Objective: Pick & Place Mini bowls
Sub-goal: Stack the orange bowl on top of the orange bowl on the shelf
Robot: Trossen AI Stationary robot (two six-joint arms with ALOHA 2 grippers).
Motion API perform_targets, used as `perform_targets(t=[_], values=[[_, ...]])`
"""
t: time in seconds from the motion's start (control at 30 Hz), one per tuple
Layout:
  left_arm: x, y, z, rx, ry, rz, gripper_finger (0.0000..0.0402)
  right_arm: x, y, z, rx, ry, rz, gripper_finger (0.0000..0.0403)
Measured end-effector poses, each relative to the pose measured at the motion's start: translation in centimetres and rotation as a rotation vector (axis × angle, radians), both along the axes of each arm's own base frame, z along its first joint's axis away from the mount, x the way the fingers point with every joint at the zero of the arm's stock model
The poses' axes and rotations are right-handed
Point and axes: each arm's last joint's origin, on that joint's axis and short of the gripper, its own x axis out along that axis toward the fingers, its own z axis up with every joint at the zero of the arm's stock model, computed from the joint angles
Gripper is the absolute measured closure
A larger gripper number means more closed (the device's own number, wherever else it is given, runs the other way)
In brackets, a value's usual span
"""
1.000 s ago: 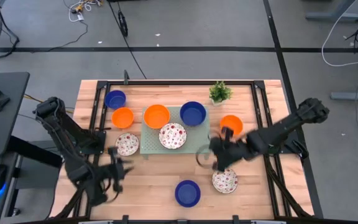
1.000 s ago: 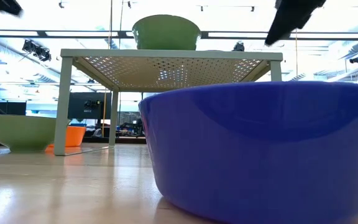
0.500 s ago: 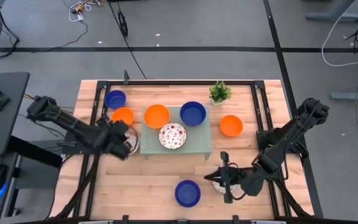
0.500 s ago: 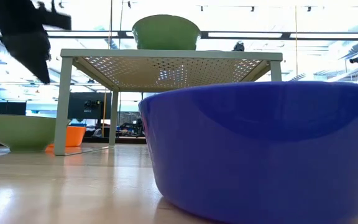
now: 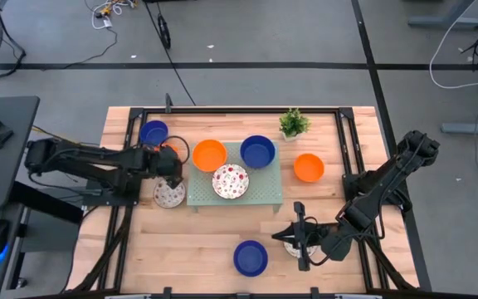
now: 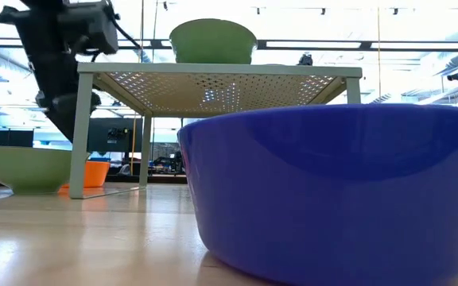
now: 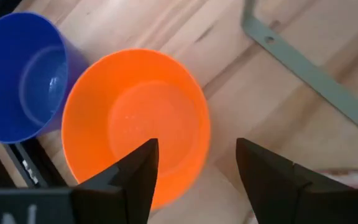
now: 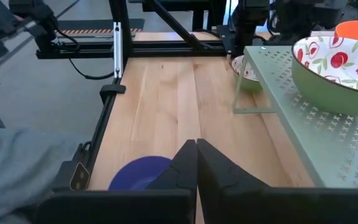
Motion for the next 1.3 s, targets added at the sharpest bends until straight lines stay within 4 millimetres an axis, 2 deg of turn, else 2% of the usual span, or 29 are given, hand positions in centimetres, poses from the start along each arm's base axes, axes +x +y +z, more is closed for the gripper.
perform_targets(t=[0.33, 0.73, 1.07, 1.3], values=[[0.0, 2.0, -1.4, -0.036, -0.049, 0.039, 0.0204, 0.0, 0.0, 0.0, -0.004, 0.004, 0.000, 0.0397], [-1.0, 2.5, -3.6, -0.041, -0.032, 0.059, 0.0209, 0.0, 0.0, 0.0, -0.004, 0.004, 0.000, 0.0397], [-1.1, 2.5, -3.7, -0.030, -0.023, 0.055, 0.0285, 0.0, 0.0, 0.0, -0.006, 0.004, 0.001, 0.0396], [-1.1, 2.5, -3.7, -0.029, -0.021, 0.053, 0.0311, 0.0, 0.0, -0.1, -0.009, 0.005, 0.002, 0.0396]])
